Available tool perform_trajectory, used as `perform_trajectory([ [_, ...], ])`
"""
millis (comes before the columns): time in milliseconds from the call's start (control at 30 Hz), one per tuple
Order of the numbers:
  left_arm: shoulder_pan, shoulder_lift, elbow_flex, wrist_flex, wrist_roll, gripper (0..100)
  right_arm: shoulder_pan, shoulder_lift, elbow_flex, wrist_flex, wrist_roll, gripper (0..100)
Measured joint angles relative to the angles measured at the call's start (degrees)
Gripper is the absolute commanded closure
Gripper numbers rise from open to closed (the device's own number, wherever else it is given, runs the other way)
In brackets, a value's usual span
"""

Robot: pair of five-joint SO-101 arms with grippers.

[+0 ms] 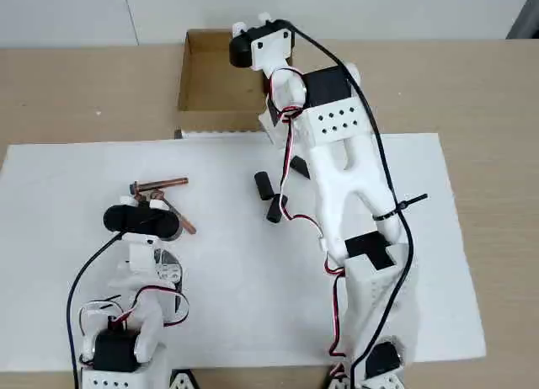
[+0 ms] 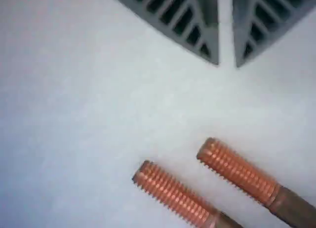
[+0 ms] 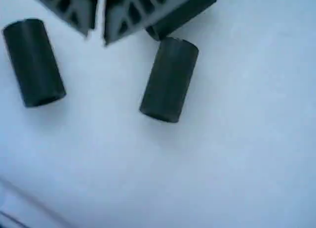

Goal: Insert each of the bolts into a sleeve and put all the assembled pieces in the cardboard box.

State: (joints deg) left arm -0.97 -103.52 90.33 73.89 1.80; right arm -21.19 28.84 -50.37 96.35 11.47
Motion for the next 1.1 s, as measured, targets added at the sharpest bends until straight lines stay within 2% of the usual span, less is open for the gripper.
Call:
perform_trajectory([
  [333,0.0,0.0,0.0,0.0,0.0,99,0.26,8.09,-0.09,0.62,0.18,99.5],
  [667,0.0,0.0,0.0,0.0,0.0,99,4.31,13.1,-0.09,0.18,15.56,99.3],
  [800,0.0,0.0,0.0,0.0,0.0,99,5.8,13.1,-0.09,-0.44,20.31,91.6],
  [900,0.0,0.0,0.0,0.0,0.0,99,5.89,13.1,-0.09,-0.53,22.42,86.2],
  [1100,0.0,0.0,0.0,0.0,0.0,99,5.8,15.38,-0.26,-0.7,23.21,86.0],
])
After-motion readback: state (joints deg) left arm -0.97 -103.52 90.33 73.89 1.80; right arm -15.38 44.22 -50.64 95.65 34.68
